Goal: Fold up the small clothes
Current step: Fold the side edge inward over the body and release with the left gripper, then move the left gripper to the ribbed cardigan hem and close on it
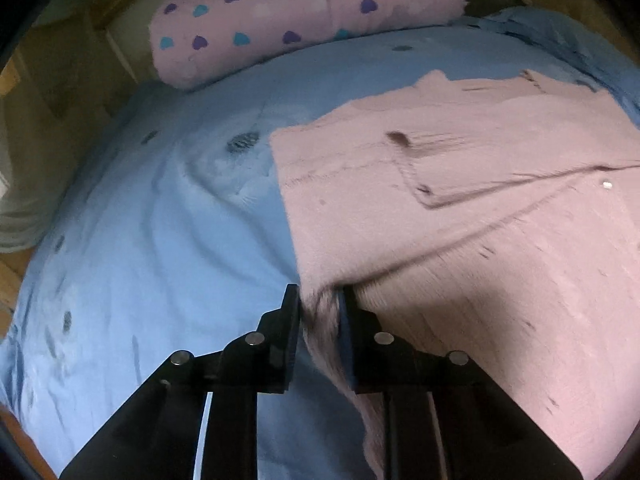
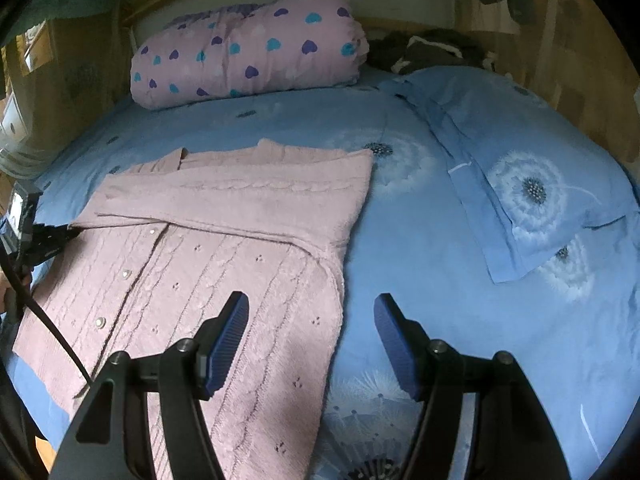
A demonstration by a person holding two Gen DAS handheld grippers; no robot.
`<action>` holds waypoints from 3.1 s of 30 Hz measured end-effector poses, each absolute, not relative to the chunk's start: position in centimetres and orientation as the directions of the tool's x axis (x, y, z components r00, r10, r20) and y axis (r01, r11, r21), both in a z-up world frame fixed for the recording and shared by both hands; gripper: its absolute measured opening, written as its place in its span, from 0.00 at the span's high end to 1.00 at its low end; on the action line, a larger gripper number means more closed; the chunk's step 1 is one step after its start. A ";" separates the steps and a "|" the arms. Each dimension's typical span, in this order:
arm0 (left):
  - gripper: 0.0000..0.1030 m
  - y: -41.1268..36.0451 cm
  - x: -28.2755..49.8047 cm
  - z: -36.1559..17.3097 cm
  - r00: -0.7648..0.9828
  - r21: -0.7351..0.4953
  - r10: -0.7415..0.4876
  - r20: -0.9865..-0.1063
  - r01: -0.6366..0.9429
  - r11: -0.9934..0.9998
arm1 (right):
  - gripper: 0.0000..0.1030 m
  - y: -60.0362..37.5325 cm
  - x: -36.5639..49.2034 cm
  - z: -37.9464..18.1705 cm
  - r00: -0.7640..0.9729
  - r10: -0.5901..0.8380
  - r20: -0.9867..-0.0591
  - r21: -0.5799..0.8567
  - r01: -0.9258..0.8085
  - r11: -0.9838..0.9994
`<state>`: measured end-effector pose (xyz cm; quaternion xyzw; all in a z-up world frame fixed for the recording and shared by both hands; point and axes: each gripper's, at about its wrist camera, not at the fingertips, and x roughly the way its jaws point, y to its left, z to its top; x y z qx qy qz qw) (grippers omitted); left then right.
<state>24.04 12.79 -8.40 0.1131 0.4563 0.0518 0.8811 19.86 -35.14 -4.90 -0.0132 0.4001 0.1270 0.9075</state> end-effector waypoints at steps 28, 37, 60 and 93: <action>0.48 15.4 8.1 -7.9 0.417 -0.488 -0.410 -0.811 -0.095 0.868 | 0.23 -39.1 10.3 -10.6 0.489 0.468 -0.736 0.488 -0.097 0.868; 0.48 14.6 11.2 -8.5 0.418 -0.478 -0.402 -0.815 -0.092 0.874 | 0.23 -39.1 11.3 -11.8 0.469 0.468 -0.749 0.511 -0.039 0.858; 0.27 14.9 7.4 -8.8 0.481 -0.586 -0.455 -0.749 -0.161 0.794 | 0.21 -38.6 9.0 -11.9 0.435 0.652 -0.621 0.700 -0.066 0.711; 0.63 16.0 3.6 -10.2 0.529 -0.760 -0.574 -0.625 -0.243 0.603 | 0.27 -38.8 7.8 -12.1 0.444 0.718 -0.535 0.776 -0.076 0.626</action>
